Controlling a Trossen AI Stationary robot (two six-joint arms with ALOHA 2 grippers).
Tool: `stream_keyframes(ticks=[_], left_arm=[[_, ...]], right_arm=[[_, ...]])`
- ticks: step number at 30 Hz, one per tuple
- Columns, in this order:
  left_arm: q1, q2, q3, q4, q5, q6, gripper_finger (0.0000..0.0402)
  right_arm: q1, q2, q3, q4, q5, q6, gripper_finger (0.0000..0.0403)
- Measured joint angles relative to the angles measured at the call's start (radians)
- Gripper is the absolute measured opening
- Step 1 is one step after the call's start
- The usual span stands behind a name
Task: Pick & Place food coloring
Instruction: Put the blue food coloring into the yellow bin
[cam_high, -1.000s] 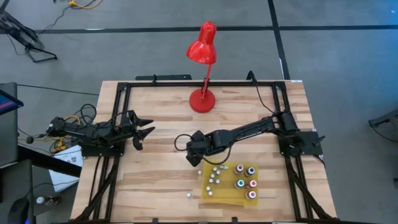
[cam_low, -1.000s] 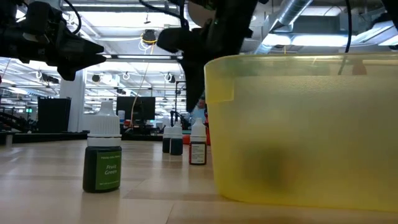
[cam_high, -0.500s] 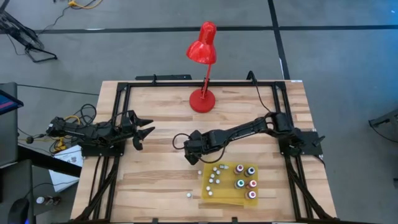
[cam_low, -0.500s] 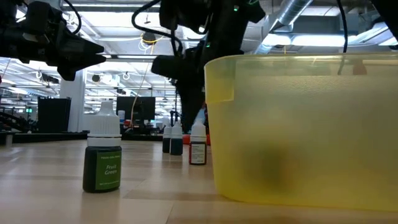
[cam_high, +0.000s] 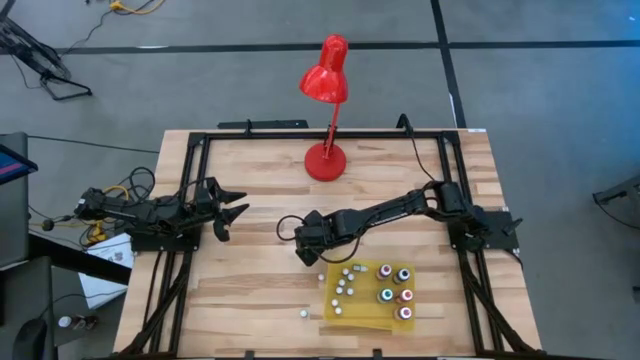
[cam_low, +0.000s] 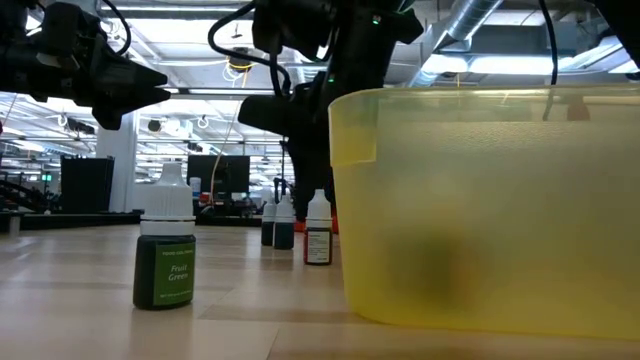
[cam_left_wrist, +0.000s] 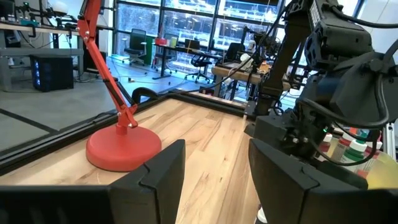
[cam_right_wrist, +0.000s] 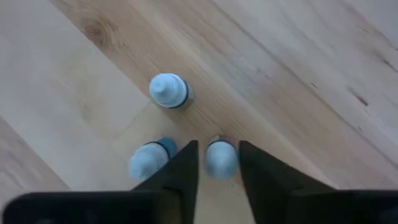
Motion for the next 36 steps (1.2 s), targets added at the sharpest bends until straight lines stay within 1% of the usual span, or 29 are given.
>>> stream_keyframes(ticks=[4,5,10,13,18,20,24,28,36], left_arm=[[0.0,0.0,0.0,0.0,0.0,0.0,0.0169],[0.0,0.0,0.0,0.0,0.0,0.0,0.0169],[0.0,0.0,0.0,0.0,0.0,0.0,0.0169],[0.0,0.0,0.0,0.0,0.0,0.0,0.0169],[0.0,0.0,0.0,0.0,0.0,0.0,0.0169],[0.0,0.0,0.0,0.0,0.0,0.0,0.0169],[0.0,0.0,0.0,0.0,0.0,0.0,0.0169],[0.0,0.0,0.0,0.0,0.0,0.0,0.0169],[0.0,0.0,0.0,0.0,0.0,0.0,0.0169]], right_arm=[[-0.002,-0.002,0.0,0.002,-0.011,0.0,0.0043],[-0.002,-0.002,0.0,0.002,-0.012,0.0,0.0038],[-0.002,-0.004,0.004,-0.003,-0.025,0.001,0.0038],[0.005,-0.029,0.018,-0.021,-0.024,0.001,0.0039],[0.042,-0.111,0.027,-0.024,0.022,0.009,0.0056],[0.066,-0.146,0.027,-0.082,0.035,0.036,0.0055],[0.129,-0.19,0.027,-0.205,0.047,0.137,0.0053],[0.215,-0.209,0.026,-0.317,0.05,0.273,0.0054],[0.382,-0.207,0.026,-0.423,0.052,0.506,0.0055]])
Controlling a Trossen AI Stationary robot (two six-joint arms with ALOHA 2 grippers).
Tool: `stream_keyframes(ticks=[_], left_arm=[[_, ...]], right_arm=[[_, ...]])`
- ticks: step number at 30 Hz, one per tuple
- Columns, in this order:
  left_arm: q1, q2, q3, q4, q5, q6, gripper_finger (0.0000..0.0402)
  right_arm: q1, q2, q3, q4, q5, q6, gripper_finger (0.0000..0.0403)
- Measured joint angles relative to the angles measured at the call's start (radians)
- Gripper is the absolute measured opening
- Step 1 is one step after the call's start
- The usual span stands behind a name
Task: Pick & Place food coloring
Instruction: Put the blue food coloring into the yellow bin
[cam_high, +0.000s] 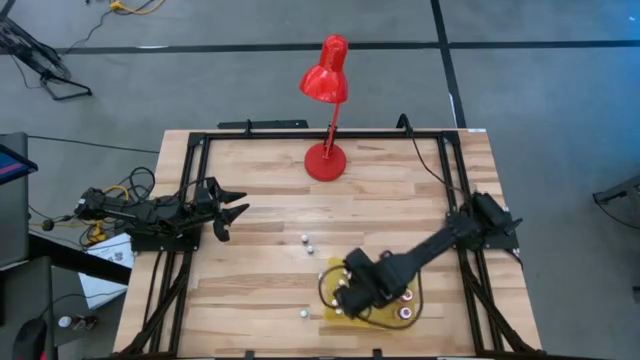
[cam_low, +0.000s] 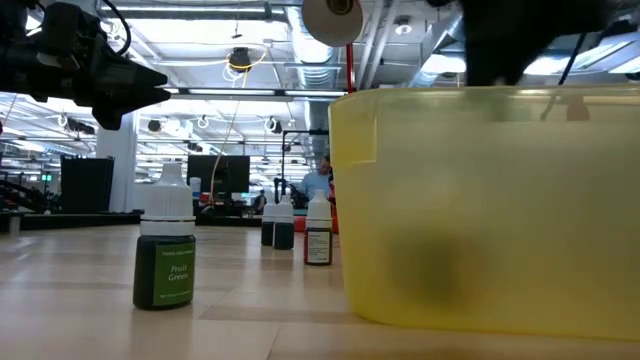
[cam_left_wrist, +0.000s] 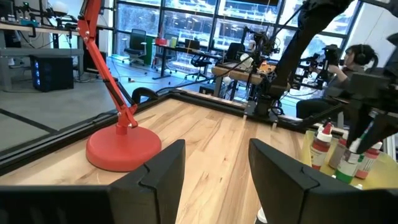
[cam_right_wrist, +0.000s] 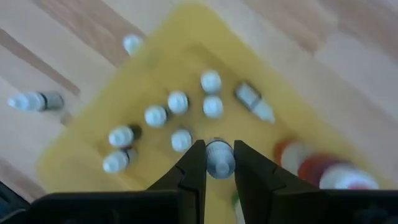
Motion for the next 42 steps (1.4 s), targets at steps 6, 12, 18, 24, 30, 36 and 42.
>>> stream_keyframes(ticks=[6,12,18,24,30,36,42], left_arm=[[0.0,0.0,0.0,0.0,0.0,0.0,0.0169],[0.0,0.0,0.0,0.0,0.0,0.0,0.0169],[0.0,0.0,0.0,0.0,0.0,0.0,0.0169],[0.0,0.0,0.0,0.0,0.0,0.0,0.0169],[0.0,0.0,0.0,0.0,0.0,0.0,0.0169],[0.0,0.0,0.0,0.0,0.0,0.0,0.0169],[0.0,0.0,0.0,0.0,0.0,0.0,0.0169]], right_arm=[[0.071,0.002,-0.007,-0.041,-0.001,0.108,0.0056],[0.096,0.003,-0.044,-0.013,-0.043,0.127,0.0056],[0.091,0.003,-0.093,0.05,-0.06,0.122,0.0056],[0.07,0.003,-0.138,0.119,-0.006,0.073,0.0056],[0.028,0.011,-0.189,0.184,0.005,-0.017,0.0056],[0.0,0.01,-0.236,0.229,0.002,-0.064,0.0056],[-0.016,0.01,-0.256,0.257,0.002,-0.072,0.0056]])
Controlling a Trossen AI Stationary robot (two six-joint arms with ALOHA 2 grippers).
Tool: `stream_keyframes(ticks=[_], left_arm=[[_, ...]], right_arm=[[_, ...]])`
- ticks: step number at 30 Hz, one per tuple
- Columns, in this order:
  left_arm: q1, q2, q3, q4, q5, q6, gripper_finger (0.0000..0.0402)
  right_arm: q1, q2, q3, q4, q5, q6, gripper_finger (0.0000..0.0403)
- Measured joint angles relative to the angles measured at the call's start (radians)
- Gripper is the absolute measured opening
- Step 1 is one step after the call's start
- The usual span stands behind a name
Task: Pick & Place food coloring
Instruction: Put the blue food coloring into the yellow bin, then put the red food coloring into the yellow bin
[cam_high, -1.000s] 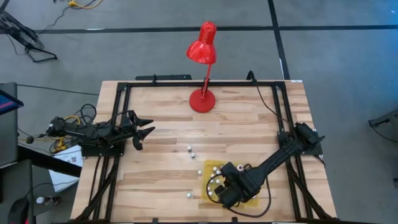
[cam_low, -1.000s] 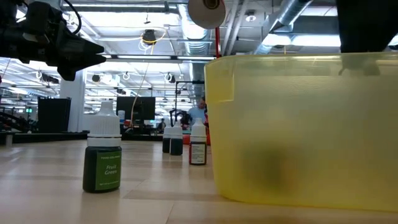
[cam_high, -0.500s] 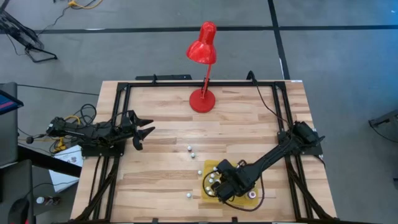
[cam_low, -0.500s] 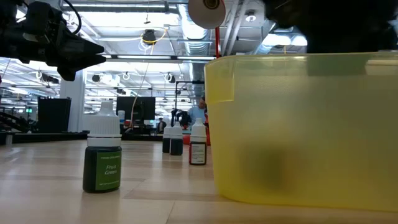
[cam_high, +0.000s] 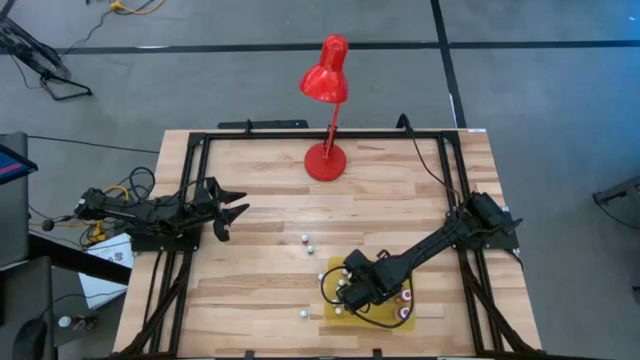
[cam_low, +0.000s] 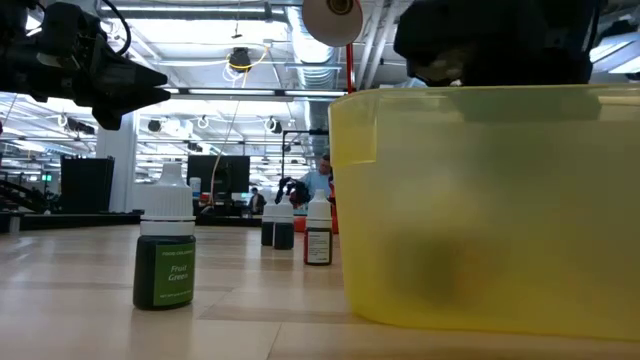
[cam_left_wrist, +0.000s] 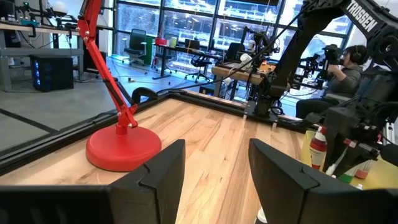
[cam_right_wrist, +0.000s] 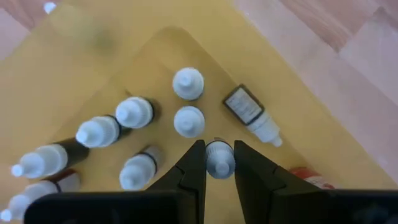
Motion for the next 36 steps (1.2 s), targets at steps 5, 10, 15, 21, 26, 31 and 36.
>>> stream_keyframes(ticks=[5,10,15,21,26,31,36], left_arm=[[0.0,0.0,0.0,0.0,0.0,0.0,0.0169],[0.0,0.0,0.0,0.0,0.0,0.0,0.0169],[0.0,0.0,0.0,0.0,0.0,0.0,0.0169],[0.0,0.0,0.0,0.0,0.0,0.0,0.0169],[0.0,0.0,0.0,0.0,0.0,0.0,0.0169],[0.0,0.0,0.0,0.0,0.0,0.0,0.0169],[0.0,0.0,0.0,0.0,0.0,0.0,0.0169]], right_arm=[[0.0,0.0,0.0,-0.002,0.012,0.003,0.0058],[0.0,0.0,0.0,-0.003,0.012,0.011,0.0086],[0.0,0.0,0.001,-0.003,0.009,0.011,0.0131],[0.0,-0.01,0.026,-0.063,-0.016,0.011,0.0169],[0.0,-0.026,0.141,-0.224,-0.008,0.011,0.018],[0.0,-0.025,0.247,-0.183,0.052,-0.07,0.0176],[-0.014,-0.021,0.255,0.038,0.094,-0.3,0.0178]])
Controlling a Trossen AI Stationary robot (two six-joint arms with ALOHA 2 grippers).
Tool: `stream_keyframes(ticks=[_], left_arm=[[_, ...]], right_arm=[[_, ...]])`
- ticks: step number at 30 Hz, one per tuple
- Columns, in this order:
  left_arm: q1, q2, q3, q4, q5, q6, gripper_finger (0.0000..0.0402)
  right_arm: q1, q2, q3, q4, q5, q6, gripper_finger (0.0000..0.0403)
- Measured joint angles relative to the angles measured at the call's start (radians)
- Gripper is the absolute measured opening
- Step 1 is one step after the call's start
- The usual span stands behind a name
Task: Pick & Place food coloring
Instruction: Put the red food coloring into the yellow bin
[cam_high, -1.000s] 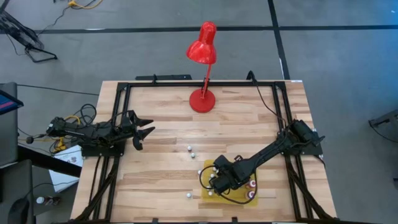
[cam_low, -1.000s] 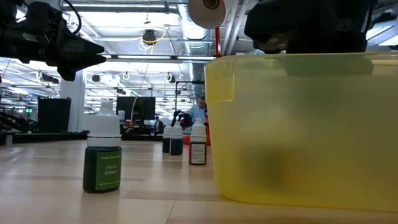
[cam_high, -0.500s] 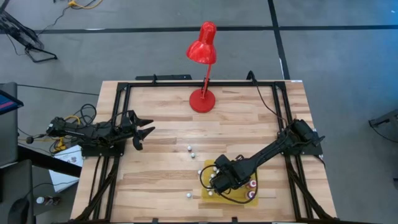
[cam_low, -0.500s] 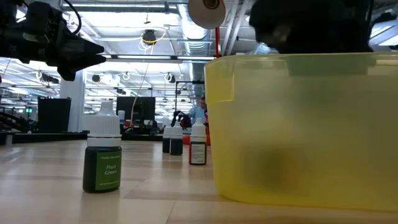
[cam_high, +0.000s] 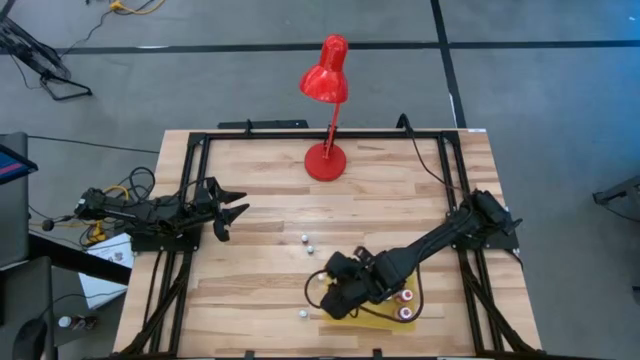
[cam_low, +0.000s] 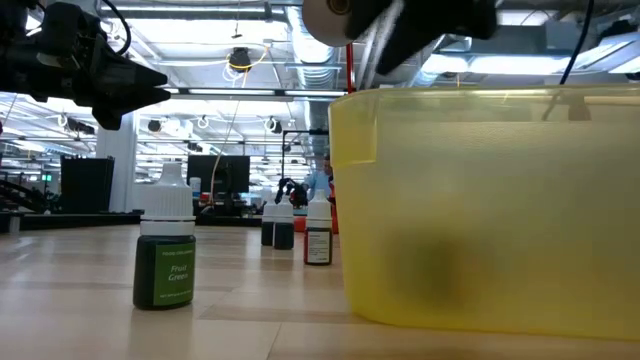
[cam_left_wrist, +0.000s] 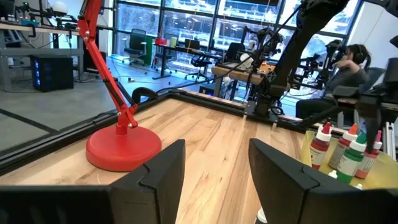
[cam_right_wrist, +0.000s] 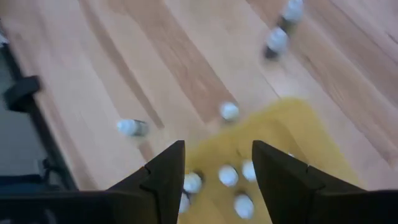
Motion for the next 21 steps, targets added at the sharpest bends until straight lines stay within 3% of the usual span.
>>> stream_keyframes(ticks=[13,21], left_arm=[[0.0,0.0,0.0,0.0,0.0,0.0,0.0169],[0.0,0.0,0.0,0.0,0.0,0.0,0.0169]], right_arm=[[-0.13,0.082,0.001,0.178,-0.168,-0.281,0.0233],[-0.151,0.086,0.0,0.184,-0.155,-0.6,0.0235]])
